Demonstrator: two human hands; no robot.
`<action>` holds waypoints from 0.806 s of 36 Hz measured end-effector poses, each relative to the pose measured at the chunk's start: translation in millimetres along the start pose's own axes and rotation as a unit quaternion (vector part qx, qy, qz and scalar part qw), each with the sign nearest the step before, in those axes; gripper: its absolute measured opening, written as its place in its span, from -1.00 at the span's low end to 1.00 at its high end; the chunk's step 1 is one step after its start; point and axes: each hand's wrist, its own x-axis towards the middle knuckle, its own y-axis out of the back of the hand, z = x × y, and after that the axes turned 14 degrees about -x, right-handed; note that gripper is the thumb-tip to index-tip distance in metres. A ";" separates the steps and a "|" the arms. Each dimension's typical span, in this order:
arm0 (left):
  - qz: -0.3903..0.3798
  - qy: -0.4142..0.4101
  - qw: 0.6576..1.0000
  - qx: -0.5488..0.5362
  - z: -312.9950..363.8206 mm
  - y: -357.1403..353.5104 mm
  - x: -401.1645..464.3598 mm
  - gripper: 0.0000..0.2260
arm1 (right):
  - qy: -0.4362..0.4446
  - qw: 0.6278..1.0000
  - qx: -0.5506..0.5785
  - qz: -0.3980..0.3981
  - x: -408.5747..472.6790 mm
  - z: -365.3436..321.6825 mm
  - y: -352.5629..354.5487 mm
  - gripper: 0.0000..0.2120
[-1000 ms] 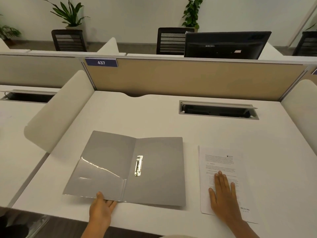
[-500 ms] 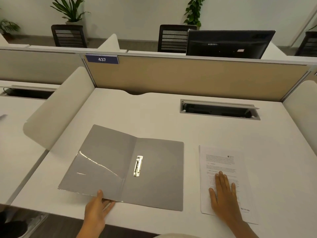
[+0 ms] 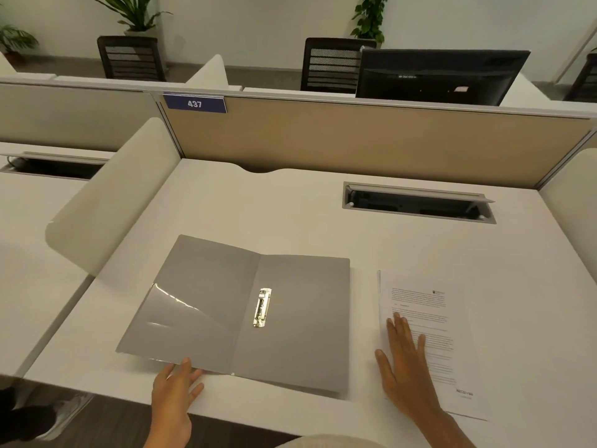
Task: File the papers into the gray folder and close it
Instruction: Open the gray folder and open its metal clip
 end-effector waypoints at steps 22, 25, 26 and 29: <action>0.071 -0.135 0.953 0.263 -13.9 -22.0 -21.9 -0.16 | 0.124 0.976 -0.077 -0.164 1.4 -62.5 -6.4 -0.30; 0.004 -0.233 0.895 0.380 -21.3 -32.8 -19.9 -0.19 | 0.117 0.972 -0.096 -0.178 2.1 -65.6 -5.1 -0.30; -0.024 -0.246 0.883 0.398 -22.0 -36.9 -17.4 -0.22 | 0.116 0.972 -0.097 -0.179 2.4 -66.3 -4.6 -0.30; -0.088 -0.249 0.864 0.429 -20.7 -51.5 -7.8 -0.36 | 0.117 0.971 -0.106 -0.182 3.4 -67.1 -4.4 -0.30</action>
